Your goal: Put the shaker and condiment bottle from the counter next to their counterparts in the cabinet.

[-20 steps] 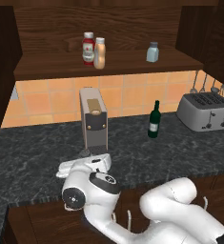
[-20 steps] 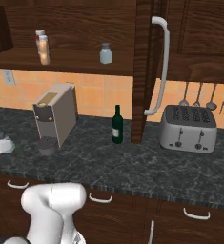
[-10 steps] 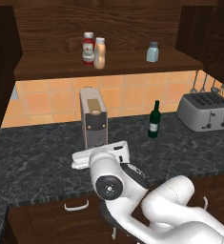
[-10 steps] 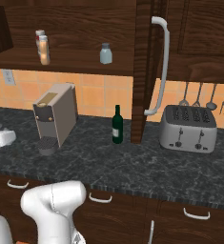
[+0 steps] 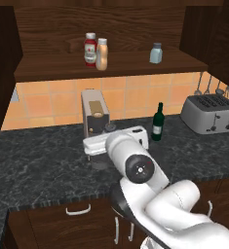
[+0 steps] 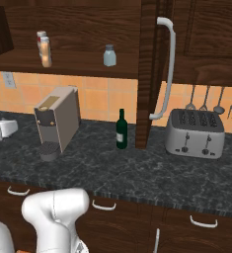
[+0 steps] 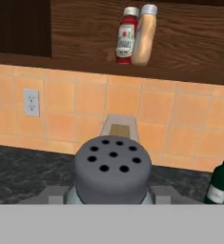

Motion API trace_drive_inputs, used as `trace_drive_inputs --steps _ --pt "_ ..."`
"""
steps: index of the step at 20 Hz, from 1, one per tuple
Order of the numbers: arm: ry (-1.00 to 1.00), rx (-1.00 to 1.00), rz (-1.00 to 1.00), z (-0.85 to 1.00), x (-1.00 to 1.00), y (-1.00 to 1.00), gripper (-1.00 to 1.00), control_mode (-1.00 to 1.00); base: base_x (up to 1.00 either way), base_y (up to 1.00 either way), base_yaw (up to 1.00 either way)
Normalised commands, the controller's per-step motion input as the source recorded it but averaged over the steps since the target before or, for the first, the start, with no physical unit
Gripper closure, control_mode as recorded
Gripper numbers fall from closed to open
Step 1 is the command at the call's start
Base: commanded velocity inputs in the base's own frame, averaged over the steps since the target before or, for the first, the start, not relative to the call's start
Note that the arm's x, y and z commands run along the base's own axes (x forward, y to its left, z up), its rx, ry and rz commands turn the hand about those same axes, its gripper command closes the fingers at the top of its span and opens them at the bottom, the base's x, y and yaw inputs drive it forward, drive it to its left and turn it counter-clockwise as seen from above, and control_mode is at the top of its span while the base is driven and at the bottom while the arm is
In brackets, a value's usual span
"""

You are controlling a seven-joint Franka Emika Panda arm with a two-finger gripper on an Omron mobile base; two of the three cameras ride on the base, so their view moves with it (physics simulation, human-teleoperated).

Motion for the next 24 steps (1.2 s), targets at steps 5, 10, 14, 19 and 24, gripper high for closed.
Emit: trace_drive_inputs --steps 5,10,14,19,24 --pt "0.09 0.05 0.0 0.86 -0.2 -0.06 1.0 -1.0 0.0 0.0 0.0" --pt "0.04 0.01 0.0 0.73 -0.25 -0.07 1.0 -1.0 0.0 0.0 0.0" --pt "0.0 0.0 0.0 0.63 -0.38 -0.17 1.0 -1.0 0.0 0.0 0.0" --pt "0.0 0.0 0.0 0.63 -0.46 -0.33 1.0 -1.0 0.0 0.0 0.0" --pt "0.0 0.0 0.0 0.55 -0.34 -0.39 1.0 -1.0 0.0 0.0 0.0"
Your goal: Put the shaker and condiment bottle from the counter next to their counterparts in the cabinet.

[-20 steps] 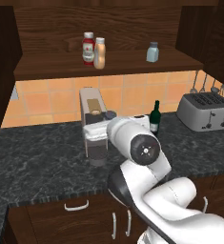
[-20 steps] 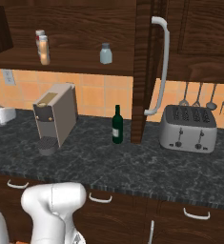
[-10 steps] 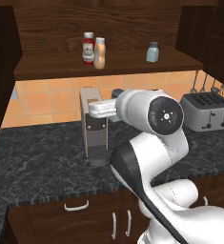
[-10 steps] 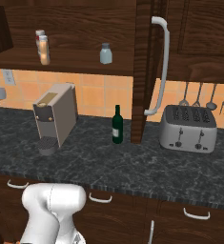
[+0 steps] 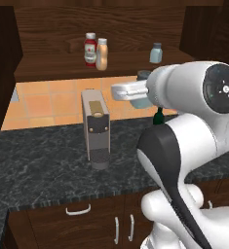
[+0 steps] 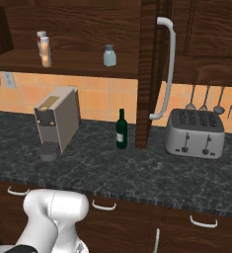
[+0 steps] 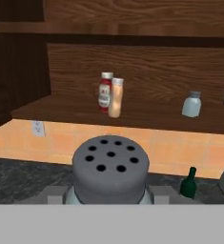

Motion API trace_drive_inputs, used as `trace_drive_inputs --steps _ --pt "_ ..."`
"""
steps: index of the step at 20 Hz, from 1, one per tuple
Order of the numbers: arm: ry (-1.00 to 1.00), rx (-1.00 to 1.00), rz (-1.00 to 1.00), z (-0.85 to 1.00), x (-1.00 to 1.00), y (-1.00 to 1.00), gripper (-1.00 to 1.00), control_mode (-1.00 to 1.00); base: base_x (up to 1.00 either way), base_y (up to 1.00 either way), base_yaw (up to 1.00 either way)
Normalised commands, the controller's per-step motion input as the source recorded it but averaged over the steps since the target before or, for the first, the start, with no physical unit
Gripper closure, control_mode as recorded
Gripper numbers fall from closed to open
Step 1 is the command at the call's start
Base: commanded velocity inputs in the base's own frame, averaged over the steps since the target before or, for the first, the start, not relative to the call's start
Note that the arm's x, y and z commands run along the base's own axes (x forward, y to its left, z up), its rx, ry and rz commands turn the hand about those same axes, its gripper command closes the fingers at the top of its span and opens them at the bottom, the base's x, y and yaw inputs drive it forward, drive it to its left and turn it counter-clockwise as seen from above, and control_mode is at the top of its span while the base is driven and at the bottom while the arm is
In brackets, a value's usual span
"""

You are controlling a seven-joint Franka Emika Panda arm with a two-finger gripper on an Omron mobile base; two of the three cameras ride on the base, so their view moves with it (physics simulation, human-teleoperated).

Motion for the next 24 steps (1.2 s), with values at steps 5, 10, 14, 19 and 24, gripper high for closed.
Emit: trace_drive_inputs --steps 5,10,14,19,24 --pt "0.0 0.0 0.0 0.32 0.0 -0.5 1.0 -1.0 0.0 0.0 0.0" --pt "-0.01 0.0 0.0 0.1 0.0 -0.58 1.0 -1.0 0.0 0.0 0.0" --pt "-0.12 -0.07 0.04 -0.11 -0.05 -0.32 1.0 -1.0 0.0 0.0 0.0" --pt "-0.2 -0.15 0.03 -0.03 0.02 -0.08 1.0 -1.0 0.0 0.0 0.0" --pt "0.03 -0.02 -0.11 0.0 0.67 -0.23 1.0 -1.0 0.0 0.0 0.0"
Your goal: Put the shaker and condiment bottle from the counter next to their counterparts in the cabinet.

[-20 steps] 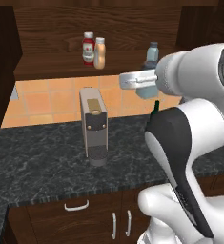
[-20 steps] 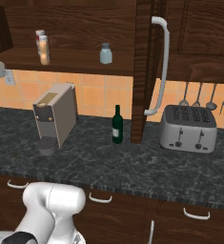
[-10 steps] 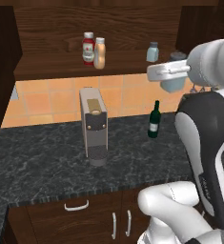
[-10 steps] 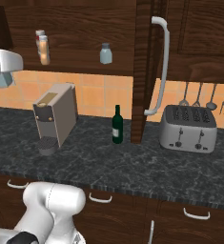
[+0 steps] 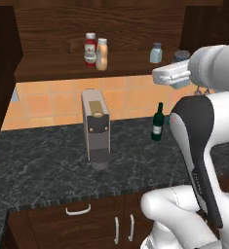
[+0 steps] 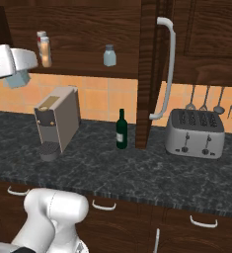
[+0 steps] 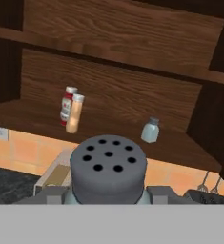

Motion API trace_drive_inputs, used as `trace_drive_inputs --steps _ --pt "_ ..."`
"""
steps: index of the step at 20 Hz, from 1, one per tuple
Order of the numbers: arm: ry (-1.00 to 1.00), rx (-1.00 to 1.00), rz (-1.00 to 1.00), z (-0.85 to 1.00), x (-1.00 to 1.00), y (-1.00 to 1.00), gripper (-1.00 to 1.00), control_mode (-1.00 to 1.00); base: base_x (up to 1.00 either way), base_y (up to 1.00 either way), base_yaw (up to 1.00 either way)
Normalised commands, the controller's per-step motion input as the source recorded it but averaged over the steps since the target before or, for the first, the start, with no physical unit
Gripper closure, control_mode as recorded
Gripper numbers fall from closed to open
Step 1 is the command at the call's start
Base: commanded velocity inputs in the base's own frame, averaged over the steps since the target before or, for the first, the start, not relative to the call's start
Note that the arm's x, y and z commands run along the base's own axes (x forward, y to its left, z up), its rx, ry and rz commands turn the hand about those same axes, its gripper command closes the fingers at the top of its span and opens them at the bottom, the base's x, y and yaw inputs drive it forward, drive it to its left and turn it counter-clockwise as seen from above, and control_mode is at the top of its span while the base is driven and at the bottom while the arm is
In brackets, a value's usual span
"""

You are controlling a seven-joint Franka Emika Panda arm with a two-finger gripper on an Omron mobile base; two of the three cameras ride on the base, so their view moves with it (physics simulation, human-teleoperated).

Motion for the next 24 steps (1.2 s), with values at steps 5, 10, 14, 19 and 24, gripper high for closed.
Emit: trace_drive_inputs --steps 5,10,14,19,24 --pt "0.12 0.01 -0.26 -0.02 0.85 -0.09 1.0 -1.0 0.0 0.0 0.0" --pt "0.01 -0.01 -0.05 -0.07 0.22 -0.02 1.0 -1.0 0.0 0.0 0.0" --pt "-0.02 0.0 -0.13 0.0 0.48 -0.19 1.0 -1.0 0.0 0.0 0.0" --pt "-0.1 -0.01 -0.13 -0.19 0.42 -0.12 1.0 -1.0 0.0 0.0 0.0" --pt "-0.24 0.0 -0.11 -0.27 0.22 -0.04 1.0 -1.0 0.0 0.0 0.0"
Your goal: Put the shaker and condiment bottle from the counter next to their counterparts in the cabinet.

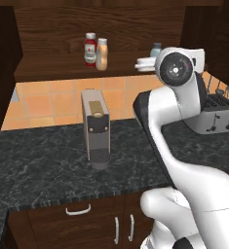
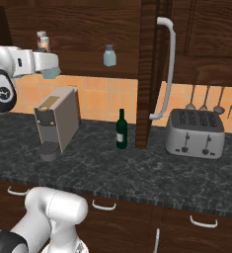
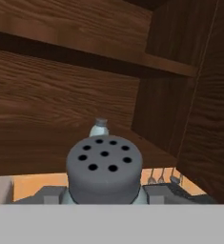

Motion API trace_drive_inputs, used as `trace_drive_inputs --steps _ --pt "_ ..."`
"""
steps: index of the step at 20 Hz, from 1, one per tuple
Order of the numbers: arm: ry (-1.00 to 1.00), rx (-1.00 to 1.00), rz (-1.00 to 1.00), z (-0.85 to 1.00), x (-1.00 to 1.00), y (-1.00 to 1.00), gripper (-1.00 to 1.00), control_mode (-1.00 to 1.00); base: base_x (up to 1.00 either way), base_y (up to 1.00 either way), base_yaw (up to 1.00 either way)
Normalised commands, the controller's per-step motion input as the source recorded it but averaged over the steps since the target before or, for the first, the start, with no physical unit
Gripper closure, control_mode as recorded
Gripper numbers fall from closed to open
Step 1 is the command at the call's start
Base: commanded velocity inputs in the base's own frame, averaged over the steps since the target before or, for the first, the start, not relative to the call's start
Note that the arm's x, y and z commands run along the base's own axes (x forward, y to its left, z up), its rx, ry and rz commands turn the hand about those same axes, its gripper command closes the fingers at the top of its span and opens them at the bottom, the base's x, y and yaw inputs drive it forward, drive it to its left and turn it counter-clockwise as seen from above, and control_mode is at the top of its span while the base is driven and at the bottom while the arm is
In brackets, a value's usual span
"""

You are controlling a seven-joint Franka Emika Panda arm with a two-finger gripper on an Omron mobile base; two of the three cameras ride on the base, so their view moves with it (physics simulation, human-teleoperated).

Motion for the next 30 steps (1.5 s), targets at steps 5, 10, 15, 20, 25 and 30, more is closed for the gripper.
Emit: trace_drive_inputs --steps 5,10,15,20,25,30 --pt "-0.05 0.05 -0.01 -0.03 0.04 -0.03 1.0 -1.0 0.0 0.0 0.0" --pt "0.0 0.1 0.0 0.0 0.06 -0.07 1.0 -1.0 0.0 0.0 0.0" --pt "0.0 0.01 -0.02 0.01 0.37 0.0 1.0 -1.0 0.0 0.0 0.0" --pt "0.07 0.05 -0.04 0.09 0.58 0.0 1.0 -1.0 0.0 0.0 0.0" --pt "0.11 0.07 0.0 0.07 0.47 0.0 1.0 -1.0 0.0 0.0 0.0" --pt "0.07 0.03 -0.05 0.0 0.42 0.0 1.0 -1.0 0.0 0.0 0.0"
